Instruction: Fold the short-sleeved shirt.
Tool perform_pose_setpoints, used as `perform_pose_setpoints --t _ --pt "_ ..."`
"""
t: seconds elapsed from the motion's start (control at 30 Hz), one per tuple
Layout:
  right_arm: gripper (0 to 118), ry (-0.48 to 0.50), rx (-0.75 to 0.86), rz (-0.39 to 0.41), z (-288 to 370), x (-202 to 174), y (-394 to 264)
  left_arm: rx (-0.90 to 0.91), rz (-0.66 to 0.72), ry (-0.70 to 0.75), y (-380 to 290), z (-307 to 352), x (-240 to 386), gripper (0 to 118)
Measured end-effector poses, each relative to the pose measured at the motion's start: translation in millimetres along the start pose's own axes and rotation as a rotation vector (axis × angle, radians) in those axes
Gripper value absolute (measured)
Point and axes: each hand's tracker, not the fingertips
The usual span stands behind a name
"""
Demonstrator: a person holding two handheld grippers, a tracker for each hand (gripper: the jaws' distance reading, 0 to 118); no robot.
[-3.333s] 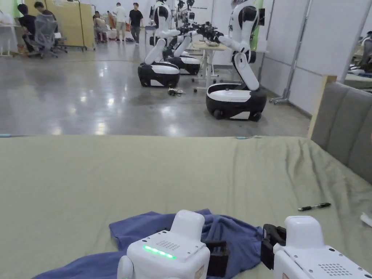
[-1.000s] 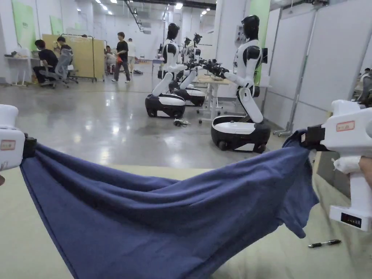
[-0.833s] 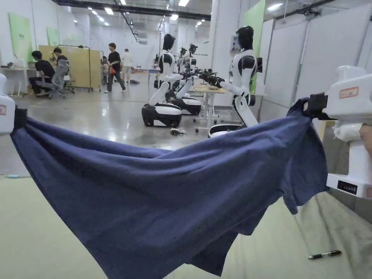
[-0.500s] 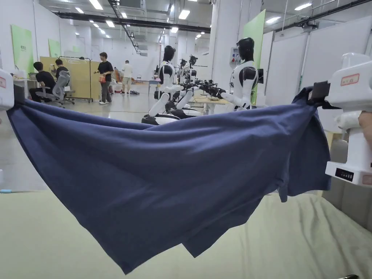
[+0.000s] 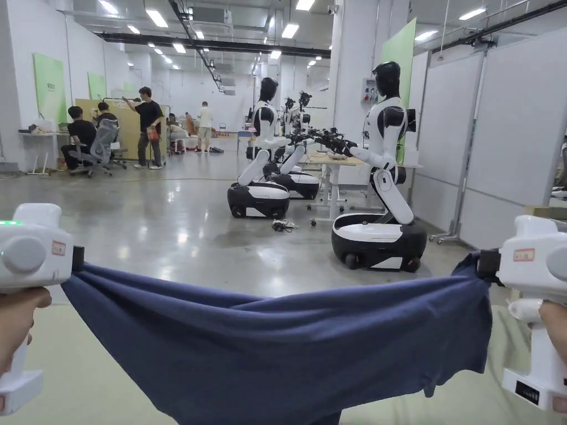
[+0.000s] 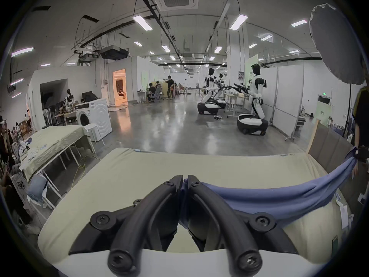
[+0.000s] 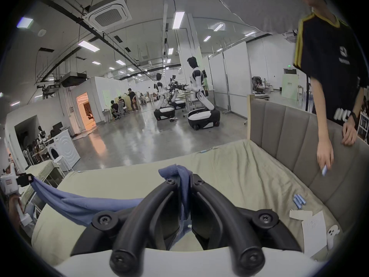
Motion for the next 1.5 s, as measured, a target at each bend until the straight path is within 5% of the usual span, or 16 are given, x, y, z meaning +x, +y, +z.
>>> perform_pose_setpoints --t 0.27,0.47,0.57,0.9,0.97,1.03,1.07,1.1,1.13,1.17,1.23,1.3,1.37,1.4,1.43,1.5 --pt "10 0.037 -0.081 0.036 107.2 47.8 -70.6 -0.108 0.006 -0.082 -88.3 109.9 -24.4 7" --pt "9 0.054 -0.195 0.124 181.9 78.3 -180.9 -0.276 -0.132 -0.122 -208.0 187.3 -44.0 7" --pt "9 0.047 -0.297 0.144 195.6 93.8 -237.3 -0.357 -0.077 -0.14 -272.7 209.4 -53.4 7" --pt "9 0.011 -0.417 0.056 190.5 128.1 -321.2 -0.419 0.009 -0.144 -319.3 208.6 -70.7 8" --pt "9 0.013 -0.405 0.061 193.5 126.5 -317.7 -0.386 -0.025 -0.136 -311.3 214.2 -76.3 29" --pt "9 0.039 -0.348 0.094 203.4 118.5 -307.7 -0.305 -0.071 -0.099 -301.5 233.2 -72.2 85" --pt "18 0.052 -0.321 0.109 208.3 112.7 -300.7 -0.25 -0.092 -0.081 -295.7 245.5 -71.3 92" --pt "40 0.073 -0.291 0.108 213.9 105.1 -292.2 -0.202 -0.107 -0.076 -288.6 259.2 -69.8 92" --pt "83 0.102 -0.269 0.105 218.4 96.7 -285.1 -0.179 -0.115 -0.085 -288.6 266.6 -65.1 92" --pt "105 0.144 -0.239 0.11 227.4 81.6 -278.2 -0.147 -0.121 -0.081 -284.1 278.6 -61.7 92" --pt "113 0.18 -0.168 0.141 239.2 54.8 -265.9 -0.106 -0.134 -0.082 -280.1 297.6 -55.9 92" --pt "112 0.214 -0.131 0.185 249.1 20.1 -258.7 -0.107 -0.127 -0.075 -285.9 310.8 -49.2 91" --pt "93 0.25 -0.097 0.202 254.9 -8.2 -258.6 -0.112 -0.131 -0.051 -290.0 317.5 -48.6 84" --pt "60 0.27 -0.102 0.212 255.7 -21.4 -260.9 -0.149 -0.138 -0.025 -302.2 307.5 -56.5 64" --pt "11 0.274 -0.11 0.223 257.9 -37.4 -264.5 -0.189 -0.139 -0.016 -305.9 302.9 -60.3 18" --pt "4 0.281 -0.123 0.241 254.0 -61.9 -274.9 -0.257 -0.141 0.03 -319.0 285.6 -75.0 9"
